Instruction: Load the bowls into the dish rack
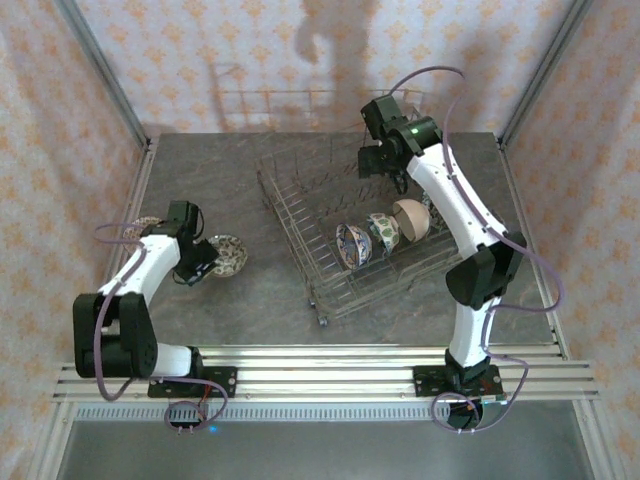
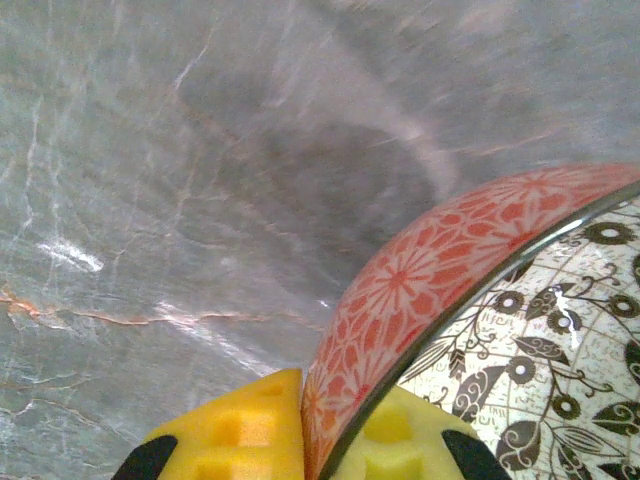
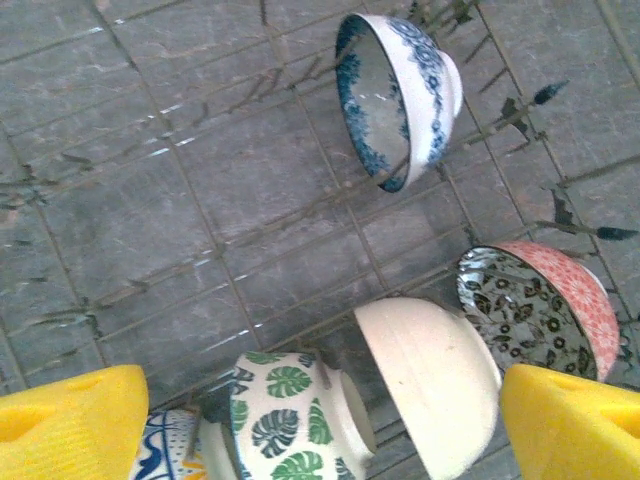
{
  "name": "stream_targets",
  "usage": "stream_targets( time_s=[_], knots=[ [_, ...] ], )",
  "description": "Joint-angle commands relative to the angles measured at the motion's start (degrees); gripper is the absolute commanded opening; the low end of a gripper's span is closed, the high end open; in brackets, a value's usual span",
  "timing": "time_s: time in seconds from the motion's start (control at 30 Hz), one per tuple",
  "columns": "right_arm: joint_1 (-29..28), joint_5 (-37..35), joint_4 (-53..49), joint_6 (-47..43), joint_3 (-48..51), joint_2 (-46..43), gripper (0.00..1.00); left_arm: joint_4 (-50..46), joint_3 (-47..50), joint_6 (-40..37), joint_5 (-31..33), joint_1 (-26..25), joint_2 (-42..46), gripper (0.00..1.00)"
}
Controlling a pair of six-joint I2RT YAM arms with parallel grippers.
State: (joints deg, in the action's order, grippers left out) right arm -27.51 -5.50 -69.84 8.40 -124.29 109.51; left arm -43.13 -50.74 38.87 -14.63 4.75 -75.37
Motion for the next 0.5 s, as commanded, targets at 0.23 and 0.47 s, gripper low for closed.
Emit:
stream_targets(
  time_s=[0.23,0.47],
  knots=[
    [-0.31,13.50,-4.96,-0.26,-21.14,6.33,0.82,-1.34,-22.73,-3.53,-3.87,-1.31,4.70,0.00],
    [-1.50,29.75,3.34,-0.16,-22.78,3.53,0.68,-0.27,-39.65,-5.14,0.52,-11.68,-2.53,0.00]
  ],
)
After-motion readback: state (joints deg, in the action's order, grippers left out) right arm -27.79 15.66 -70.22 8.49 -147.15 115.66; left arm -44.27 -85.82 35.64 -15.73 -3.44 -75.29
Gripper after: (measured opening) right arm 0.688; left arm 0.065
